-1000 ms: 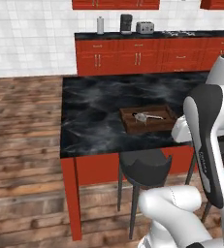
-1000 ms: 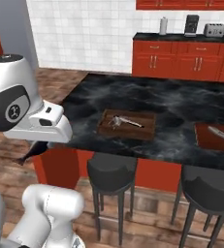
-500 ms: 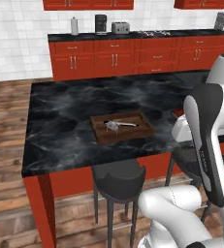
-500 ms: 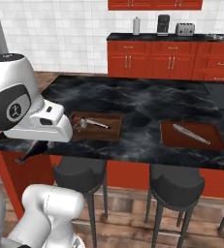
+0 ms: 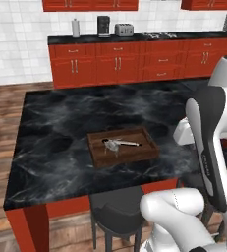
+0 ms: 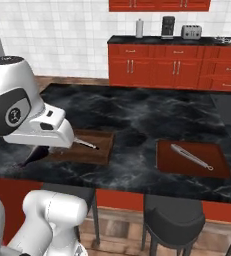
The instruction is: Gather the cucumber and avocado from the fridge and place them on a tray on the dining counter. Then gather the fishs from the fridge and place them on the other tray.
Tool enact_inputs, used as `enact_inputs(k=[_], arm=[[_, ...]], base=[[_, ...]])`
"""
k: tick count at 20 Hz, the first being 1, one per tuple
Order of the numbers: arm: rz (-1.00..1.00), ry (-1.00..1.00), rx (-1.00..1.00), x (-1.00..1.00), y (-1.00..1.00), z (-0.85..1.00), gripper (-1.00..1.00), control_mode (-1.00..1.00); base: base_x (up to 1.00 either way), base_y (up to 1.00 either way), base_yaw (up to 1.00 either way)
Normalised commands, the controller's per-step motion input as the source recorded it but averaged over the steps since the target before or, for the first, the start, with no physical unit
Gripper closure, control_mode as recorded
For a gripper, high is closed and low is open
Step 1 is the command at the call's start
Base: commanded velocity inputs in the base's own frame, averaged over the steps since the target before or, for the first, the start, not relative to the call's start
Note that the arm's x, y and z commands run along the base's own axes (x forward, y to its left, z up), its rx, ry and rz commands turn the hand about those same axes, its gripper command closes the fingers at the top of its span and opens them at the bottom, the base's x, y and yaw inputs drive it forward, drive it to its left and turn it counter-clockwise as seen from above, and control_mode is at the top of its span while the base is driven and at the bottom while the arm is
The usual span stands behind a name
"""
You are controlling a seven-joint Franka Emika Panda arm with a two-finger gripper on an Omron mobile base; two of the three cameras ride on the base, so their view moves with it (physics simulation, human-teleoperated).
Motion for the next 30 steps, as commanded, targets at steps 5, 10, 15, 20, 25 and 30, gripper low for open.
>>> enact_inputs(k=[5, 10, 15, 20, 25, 30], arm=[[0.00, 0.00, 0.00, 0.00, 0.00, 0.00, 1.00, 1.00], [0.00, 0.00, 0.00, 0.00, 0.00, 0.00, 1.00, 1.00], [0.02, 0.07, 0.00, 0.43, 0.00, 0.00, 1.00, -1.00], [0.03, 0.29, 0.01, 0.91, 0.02, 0.00, 1.00, -1.00], [0.05, 0.24, 0.04, 0.91, 0.00, 0.00, 1.00, -1.00], [0.04, 0.21, 0.01, 0.71, 0.00, -0.14, 1.00, -1.00]], base=[[0.51, -0.23, 0.16], [0.35, -0.08, 0.18], [0.17, 0.00, 0.02], [0.00, 0.00, 0.00], [0.00, 0.00, 0.00], [0.00, 0.00, 0.00]])
